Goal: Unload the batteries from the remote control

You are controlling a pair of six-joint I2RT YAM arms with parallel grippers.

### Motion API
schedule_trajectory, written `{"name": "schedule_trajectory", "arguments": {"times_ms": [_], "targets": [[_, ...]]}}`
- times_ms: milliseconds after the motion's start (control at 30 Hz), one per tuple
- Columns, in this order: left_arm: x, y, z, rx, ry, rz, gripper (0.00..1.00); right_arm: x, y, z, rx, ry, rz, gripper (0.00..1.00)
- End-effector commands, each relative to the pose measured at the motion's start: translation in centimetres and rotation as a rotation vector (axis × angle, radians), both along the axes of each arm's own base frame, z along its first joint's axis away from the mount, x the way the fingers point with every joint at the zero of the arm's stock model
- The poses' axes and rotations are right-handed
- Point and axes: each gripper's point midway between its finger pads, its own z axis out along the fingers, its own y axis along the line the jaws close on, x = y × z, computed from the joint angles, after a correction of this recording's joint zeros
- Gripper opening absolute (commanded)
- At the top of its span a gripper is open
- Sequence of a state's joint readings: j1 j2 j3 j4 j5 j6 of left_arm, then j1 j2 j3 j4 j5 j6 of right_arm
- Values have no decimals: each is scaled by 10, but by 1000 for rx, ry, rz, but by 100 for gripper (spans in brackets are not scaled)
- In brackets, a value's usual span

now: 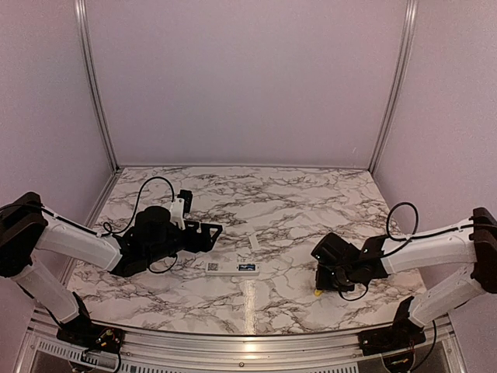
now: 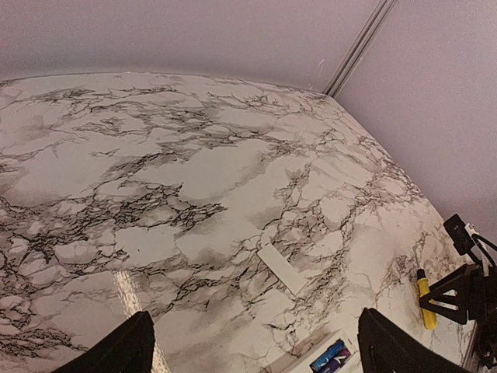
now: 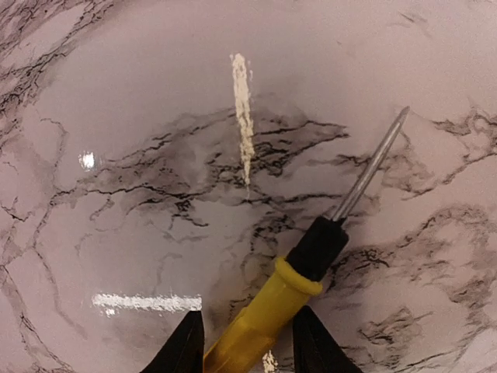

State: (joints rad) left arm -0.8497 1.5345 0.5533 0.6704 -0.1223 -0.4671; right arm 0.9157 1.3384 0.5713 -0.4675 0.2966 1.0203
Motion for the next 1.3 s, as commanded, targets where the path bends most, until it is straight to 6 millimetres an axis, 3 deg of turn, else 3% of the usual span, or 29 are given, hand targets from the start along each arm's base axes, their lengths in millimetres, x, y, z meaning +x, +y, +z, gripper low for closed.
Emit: {"name": "schedule_trajectory", "arguments": {"times_ms": [0,433,633,767,1000,1267], "targets": [[-1,4,3,3,-17,4,94,4,0,-3,-4,0,-33,35],[-1,7,3,17,-25,12,93,8,-1,-5,-53,-5,10,17],[0,10,4,44,-57,10,93,17,12,1,-24,-53,79,4],[-5,5,7,28,-80,-31,93,25,28,16,8,-110,164,0],[-16,-4,14,9,-123,-121,92,32,77,55,101,-260,411,0],[-47,-27,17,-55,-179,-379,90,19,117,85,210,-363,665,0]]}}
